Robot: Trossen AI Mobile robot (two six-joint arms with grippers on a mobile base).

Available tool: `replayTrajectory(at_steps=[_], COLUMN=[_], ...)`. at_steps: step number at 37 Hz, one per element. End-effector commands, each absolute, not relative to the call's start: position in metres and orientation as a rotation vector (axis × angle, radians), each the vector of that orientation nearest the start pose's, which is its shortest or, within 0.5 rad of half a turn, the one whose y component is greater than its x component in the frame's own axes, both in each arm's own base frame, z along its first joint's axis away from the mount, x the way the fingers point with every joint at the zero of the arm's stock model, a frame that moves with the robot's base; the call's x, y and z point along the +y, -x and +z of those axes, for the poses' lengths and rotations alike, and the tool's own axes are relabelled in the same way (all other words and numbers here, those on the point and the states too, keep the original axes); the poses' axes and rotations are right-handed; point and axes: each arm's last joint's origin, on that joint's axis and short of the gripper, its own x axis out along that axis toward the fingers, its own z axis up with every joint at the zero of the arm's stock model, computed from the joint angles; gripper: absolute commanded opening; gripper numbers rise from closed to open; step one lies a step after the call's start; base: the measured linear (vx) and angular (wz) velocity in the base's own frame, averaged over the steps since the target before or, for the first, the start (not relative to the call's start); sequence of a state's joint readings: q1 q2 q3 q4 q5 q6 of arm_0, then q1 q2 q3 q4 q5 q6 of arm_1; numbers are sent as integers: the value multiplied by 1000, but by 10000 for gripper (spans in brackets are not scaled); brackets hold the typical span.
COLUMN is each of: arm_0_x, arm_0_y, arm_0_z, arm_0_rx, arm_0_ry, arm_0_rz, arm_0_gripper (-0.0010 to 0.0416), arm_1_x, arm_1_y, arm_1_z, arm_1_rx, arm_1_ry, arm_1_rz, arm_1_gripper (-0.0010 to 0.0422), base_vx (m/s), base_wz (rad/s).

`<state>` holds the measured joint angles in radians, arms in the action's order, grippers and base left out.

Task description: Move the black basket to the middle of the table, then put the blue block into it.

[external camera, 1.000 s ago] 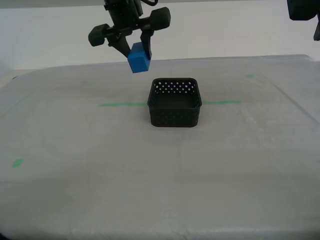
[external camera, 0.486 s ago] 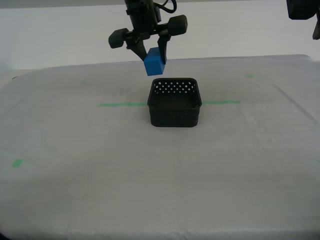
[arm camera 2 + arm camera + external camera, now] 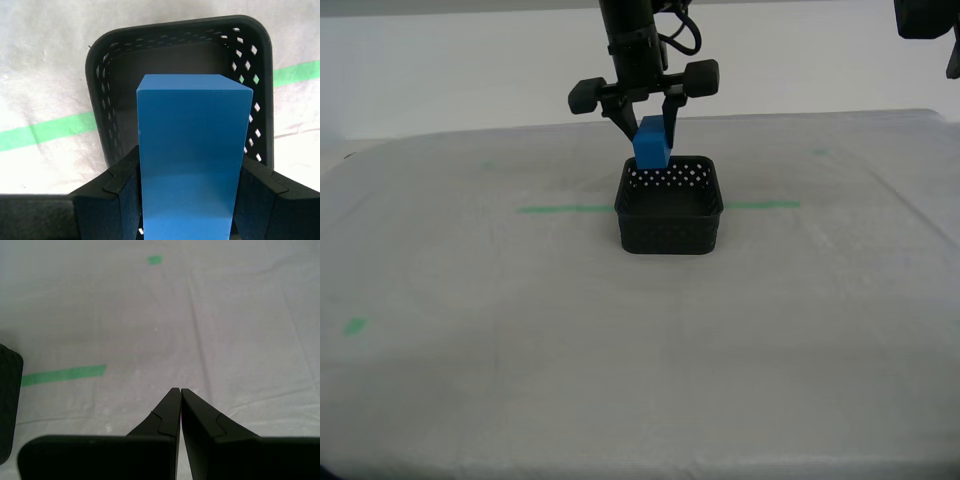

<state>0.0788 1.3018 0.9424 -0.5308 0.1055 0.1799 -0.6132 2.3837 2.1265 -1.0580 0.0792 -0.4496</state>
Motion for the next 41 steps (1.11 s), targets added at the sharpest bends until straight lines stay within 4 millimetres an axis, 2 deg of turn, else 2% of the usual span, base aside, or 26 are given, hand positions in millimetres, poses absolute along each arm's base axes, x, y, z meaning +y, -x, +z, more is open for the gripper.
replayTrajectory(at_steps=[1,6,11,23,41], arm_0_x=[18,18,18,18,18], arm_0_y=[-261,-261,-261,-261,-261], arm_0_z=[253,253,253,253,254], arm_0_rx=[878,877,877,876,874], arm_0_ry=[-87,-87,-87,-87,-87], arm_0_rz=[-102,-102,-102,-102,-102], arm_0_gripper=[4,5,5,5,5], arm_1_x=[-284,-287,-289,-288,-289], arm_1_y=[-397,-395,-391,-386,-386], arm_1_z=[186,186,182,169,169], arm_1_rx=[1373,1360,1371,1407,1397], arm_1_ry=[4,8,11,-18,-43], arm_1_rz=[-258,-207,-192,-179,-206], arm_1_gripper=[0,3,36,171,362], base_vx=[0,0,0,0,0], base_wz=[0,0,0,0,0])
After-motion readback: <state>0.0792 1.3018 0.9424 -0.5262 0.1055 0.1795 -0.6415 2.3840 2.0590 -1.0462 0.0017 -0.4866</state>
